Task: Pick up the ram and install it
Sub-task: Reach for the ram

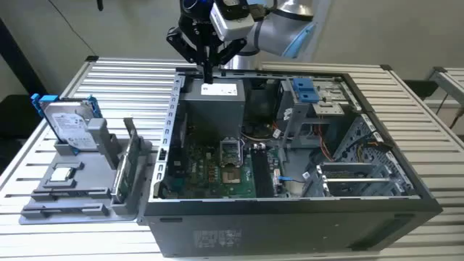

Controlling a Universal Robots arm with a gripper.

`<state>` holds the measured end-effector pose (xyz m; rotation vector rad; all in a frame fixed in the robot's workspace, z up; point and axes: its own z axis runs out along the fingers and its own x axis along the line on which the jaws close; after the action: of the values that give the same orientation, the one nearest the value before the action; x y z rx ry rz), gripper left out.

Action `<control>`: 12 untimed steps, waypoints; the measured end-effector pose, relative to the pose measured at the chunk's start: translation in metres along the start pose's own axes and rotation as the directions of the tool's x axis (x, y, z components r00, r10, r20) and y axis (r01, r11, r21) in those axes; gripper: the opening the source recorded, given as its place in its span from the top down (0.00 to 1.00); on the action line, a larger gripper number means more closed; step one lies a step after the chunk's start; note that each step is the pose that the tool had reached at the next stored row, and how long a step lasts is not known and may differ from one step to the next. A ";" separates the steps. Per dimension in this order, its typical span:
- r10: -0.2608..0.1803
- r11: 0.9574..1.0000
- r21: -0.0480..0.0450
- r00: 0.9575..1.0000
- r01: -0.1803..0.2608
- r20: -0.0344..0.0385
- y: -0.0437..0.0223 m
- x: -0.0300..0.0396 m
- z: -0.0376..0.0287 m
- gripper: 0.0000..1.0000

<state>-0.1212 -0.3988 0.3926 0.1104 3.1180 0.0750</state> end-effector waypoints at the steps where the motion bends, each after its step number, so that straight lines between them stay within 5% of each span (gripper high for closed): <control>1: 0.000 1.000 0.000 1.000 0.000 0.000 0.0000 0.0000 0.0000 0.89; 12: 0.000 1.000 0.000 1.000 0.000 0.000 -0.0002 0.0029 -0.0001 0.89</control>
<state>-0.1241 -0.3988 0.3926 0.1105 3.1180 0.0749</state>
